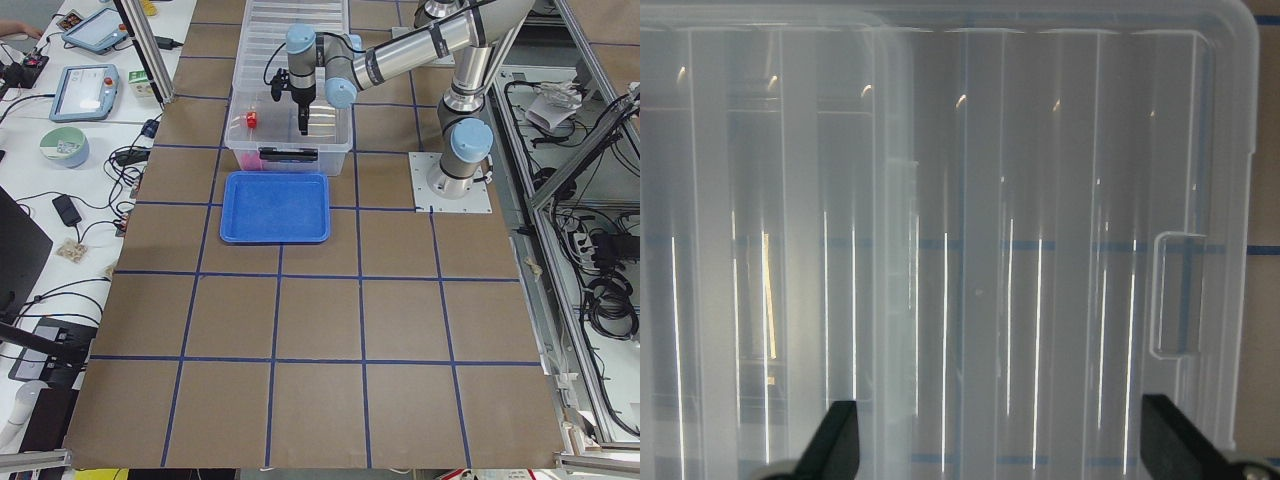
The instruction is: Place red block in blue tray from box
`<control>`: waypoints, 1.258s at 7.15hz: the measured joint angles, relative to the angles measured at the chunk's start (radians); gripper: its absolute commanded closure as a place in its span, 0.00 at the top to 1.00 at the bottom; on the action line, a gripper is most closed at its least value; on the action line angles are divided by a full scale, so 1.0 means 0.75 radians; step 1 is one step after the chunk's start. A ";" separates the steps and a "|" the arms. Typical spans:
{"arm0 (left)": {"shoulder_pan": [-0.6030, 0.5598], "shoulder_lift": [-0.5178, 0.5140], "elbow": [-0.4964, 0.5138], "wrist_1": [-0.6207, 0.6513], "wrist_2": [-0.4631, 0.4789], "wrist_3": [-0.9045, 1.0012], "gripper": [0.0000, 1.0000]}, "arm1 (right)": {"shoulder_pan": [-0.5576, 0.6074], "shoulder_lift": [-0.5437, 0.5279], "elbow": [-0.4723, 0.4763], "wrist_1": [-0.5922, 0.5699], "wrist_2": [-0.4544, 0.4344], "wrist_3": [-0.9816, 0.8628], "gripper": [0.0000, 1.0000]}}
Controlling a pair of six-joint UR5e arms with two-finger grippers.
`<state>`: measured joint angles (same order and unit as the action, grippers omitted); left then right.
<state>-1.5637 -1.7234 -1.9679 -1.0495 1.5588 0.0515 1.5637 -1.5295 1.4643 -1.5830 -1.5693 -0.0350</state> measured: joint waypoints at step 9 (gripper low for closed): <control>0.058 -0.150 -0.071 0.206 0.001 0.036 1.00 | 0.054 0.027 -0.008 0.006 -0.003 0.057 1.00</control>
<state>-1.5204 -1.8361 -2.0211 -0.8953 1.5598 0.0787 1.6046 -1.5092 1.4583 -1.5785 -1.5713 0.0080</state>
